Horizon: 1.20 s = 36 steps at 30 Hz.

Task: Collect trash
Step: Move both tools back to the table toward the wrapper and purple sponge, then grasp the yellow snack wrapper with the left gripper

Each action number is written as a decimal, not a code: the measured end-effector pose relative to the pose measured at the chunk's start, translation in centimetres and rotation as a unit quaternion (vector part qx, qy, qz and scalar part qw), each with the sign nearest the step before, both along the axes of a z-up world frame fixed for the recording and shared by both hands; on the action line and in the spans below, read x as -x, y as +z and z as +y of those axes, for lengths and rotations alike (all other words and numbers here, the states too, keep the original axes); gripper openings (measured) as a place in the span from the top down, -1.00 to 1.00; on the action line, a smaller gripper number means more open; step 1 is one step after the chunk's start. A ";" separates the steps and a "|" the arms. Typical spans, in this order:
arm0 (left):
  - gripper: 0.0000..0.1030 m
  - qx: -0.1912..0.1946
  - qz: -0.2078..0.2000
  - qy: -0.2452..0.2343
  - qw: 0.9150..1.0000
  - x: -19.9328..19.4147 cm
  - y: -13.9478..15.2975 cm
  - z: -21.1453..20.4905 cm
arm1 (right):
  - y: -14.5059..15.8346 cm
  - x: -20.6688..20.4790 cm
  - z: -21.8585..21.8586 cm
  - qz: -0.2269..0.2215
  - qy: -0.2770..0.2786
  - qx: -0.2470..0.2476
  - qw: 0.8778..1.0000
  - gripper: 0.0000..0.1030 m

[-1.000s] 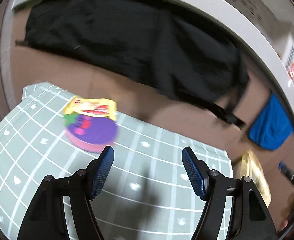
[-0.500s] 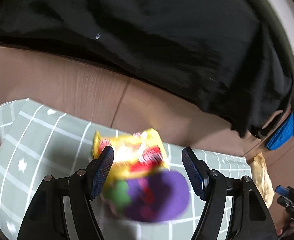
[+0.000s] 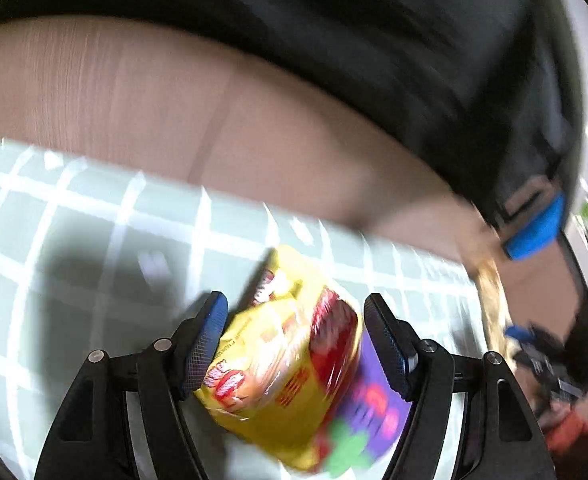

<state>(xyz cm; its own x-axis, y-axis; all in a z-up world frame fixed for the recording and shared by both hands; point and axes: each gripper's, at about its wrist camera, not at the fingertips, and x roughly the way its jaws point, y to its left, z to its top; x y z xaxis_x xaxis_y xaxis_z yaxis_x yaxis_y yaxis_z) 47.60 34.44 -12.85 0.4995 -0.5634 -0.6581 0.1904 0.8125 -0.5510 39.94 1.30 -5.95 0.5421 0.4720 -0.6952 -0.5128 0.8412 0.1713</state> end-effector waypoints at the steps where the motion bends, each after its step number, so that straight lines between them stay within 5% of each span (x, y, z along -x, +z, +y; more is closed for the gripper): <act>1: -0.37 0.001 0.001 -0.010 1.000 1.4 0.0 -0.5 | -0.2 0.0 0.8 0.002 0.013 -0.001 1.000 0.29; 7: -0.37 0.058 0.017 -0.030 0.998 9.4 0.3 -1.5 | -1.1 0.5 4.4 0.016 0.066 -0.010 0.998 0.28; 9: -0.37 0.057 0.006 0.008 0.998 11.9 1.3 -0.4 | -1.1 0.8 5.5 0.014 0.074 -0.007 0.997 0.28; 11: -0.37 0.012 -0.007 0.080 0.997 14.0 2.8 1.4 | -1.2 1.2 6.8 0.011 0.079 0.000 0.997 0.28; 15: -0.37 -0.028 -0.035 0.191 0.981 17.0 4.9 3.4 | -1.7 1.9 9.7 0.006 0.082 0.017 0.996 0.28; 19: -0.37 -0.036 -0.036 0.226 0.973 18.7 5.7 3.9 | -1.9 1.2 13.2 -0.022 0.087 0.045 0.995 0.28; 24: -0.37 -0.068 -0.051 0.222 0.971 20.3 6.5 2.0 | -3.6 0.1 15.4 -0.058 0.068 0.145 0.985 0.28; 32: -0.40 -0.029 -0.038 0.168 0.985 17.5 4.4 -1.5 | -3.7 0.1 7.8 -0.040 0.029 0.170 0.984 0.28; 36: -0.41 -0.051 -0.005 0.161 0.986 14.3 2.2 -3.4 | -3.3 -0.2 3.7 -0.008 0.003 0.125 0.992 0.28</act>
